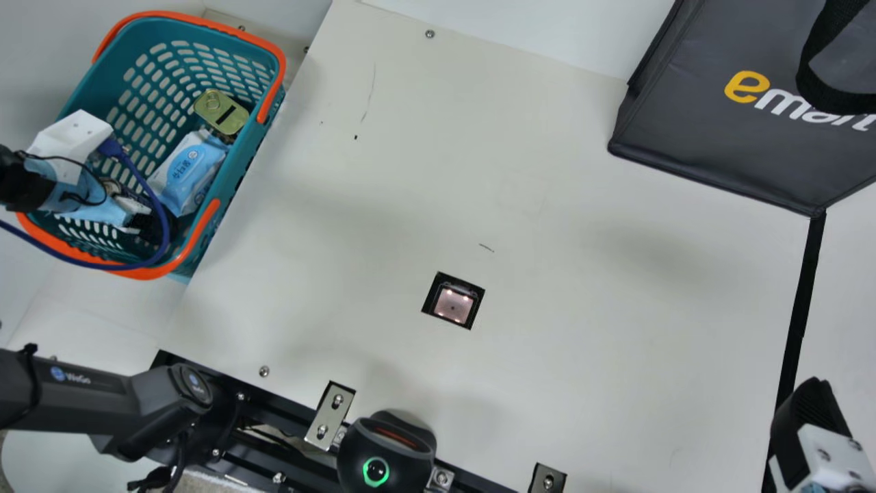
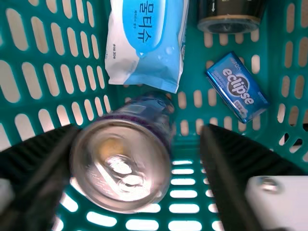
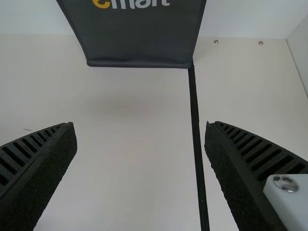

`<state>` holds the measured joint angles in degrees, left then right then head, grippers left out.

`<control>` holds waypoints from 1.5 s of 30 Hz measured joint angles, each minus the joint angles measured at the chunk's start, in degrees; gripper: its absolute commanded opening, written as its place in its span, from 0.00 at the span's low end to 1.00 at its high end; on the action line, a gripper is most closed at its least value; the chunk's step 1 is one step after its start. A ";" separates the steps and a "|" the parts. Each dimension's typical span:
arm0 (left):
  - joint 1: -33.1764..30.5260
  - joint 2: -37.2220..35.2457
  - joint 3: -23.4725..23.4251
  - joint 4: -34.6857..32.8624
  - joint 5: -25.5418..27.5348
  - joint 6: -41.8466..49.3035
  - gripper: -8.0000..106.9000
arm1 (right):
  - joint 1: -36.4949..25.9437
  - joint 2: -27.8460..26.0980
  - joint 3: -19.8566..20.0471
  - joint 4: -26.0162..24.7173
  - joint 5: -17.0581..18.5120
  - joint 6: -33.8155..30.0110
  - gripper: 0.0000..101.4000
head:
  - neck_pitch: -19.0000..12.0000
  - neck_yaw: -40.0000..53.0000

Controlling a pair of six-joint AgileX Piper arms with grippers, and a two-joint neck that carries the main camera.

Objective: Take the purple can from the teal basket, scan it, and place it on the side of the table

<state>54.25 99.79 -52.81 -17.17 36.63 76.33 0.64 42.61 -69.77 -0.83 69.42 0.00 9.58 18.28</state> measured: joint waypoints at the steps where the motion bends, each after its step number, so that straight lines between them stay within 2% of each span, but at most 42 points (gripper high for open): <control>1: 0.00 0.03 0.09 -0.10 -0.29 0.16 0.39 | 0.00 0.00 0.00 0.00 0.00 0.00 0.94 | 0.00 0.00; 8: 0.00 0.13 -0.04 -0.45 -0.93 0.42 0.00 | 0.00 0.00 0.00 0.00 0.00 0.00 0.94 | 0.00 0.00; 17: -0.49 -2.88 -1.33 -1.09 2.84 -2.19 0.00 | 0.00 0.00 0.00 0.00 0.00 0.00 0.94 | 0.00 -0.09; 29: -3.43 -10.52 -4.74 -1.03 11.36 -8.69 0.00 | 0.00 0.00 0.00 0.00 0.00 0.00 0.94 | 0.09 0.00; 45: -6.60 -18.42 -11.56 1.15 20.55 -18.61 0.00 | 0.00 0.00 0.00 0.00 0.00 0.00 0.94 | 0.00 0.00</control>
<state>47.65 81.37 -64.38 -16.01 57.18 57.72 0.64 42.61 -69.77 -0.83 69.42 0.00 9.58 18.28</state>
